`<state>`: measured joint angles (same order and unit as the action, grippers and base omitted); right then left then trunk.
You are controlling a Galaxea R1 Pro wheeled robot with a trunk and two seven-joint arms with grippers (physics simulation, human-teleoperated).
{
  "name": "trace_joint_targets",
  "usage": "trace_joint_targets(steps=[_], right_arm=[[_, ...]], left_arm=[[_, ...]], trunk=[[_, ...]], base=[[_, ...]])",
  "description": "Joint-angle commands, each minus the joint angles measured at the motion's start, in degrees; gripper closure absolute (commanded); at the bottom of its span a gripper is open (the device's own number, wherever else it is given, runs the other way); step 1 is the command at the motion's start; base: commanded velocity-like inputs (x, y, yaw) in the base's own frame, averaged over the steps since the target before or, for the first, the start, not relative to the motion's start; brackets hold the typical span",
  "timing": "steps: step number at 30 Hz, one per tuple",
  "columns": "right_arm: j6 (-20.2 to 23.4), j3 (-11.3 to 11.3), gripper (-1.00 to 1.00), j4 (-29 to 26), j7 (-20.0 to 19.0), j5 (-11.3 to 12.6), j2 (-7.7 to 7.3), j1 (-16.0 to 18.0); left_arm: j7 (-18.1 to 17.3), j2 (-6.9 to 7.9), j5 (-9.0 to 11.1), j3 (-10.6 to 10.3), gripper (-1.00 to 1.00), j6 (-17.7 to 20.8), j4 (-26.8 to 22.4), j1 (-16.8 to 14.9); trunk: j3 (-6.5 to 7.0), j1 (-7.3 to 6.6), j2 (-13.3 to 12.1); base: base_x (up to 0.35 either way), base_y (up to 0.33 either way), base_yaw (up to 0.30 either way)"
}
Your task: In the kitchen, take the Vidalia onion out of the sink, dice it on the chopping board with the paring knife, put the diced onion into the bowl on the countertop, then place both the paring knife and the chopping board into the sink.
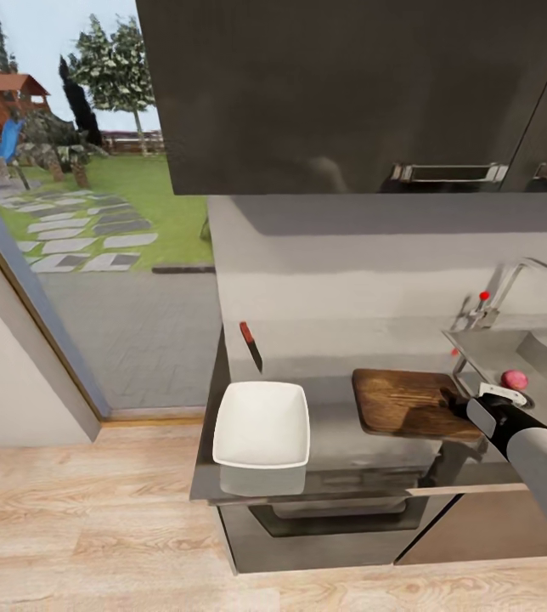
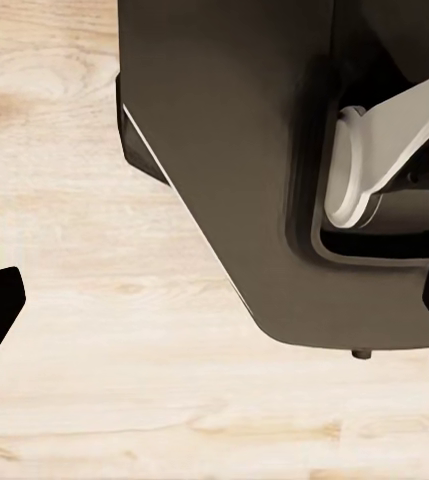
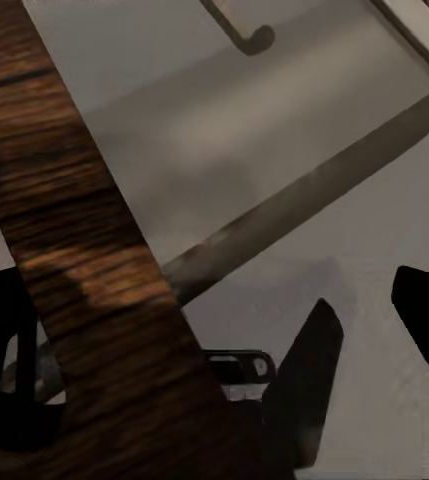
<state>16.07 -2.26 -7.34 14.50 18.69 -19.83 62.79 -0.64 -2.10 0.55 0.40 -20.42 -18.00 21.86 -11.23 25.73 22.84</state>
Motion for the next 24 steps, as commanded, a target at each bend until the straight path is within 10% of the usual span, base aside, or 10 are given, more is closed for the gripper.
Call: trace_joint_targets(steps=[1,24], right_arm=[[0.54,-0.38,-1.0,-0.04,0.27,0.3,-0.03,-0.03],[0.48,-0.38,-1.0,-0.2,0.1,0.48,-0.12,-0.04]], left_arm=[[-0.07,-0.01,0.06,0.04,-1.0,-0.06,-0.1,0.02],[-0.07,-0.04,0.06,0.04,-1.0,-0.03,0.35,0.02]], trunk=[[-0.19,0.05,0.08],[-0.03,0.05,0.08]], base=[[0.0,0.0,0.0],[0.0,0.0,0.0]])
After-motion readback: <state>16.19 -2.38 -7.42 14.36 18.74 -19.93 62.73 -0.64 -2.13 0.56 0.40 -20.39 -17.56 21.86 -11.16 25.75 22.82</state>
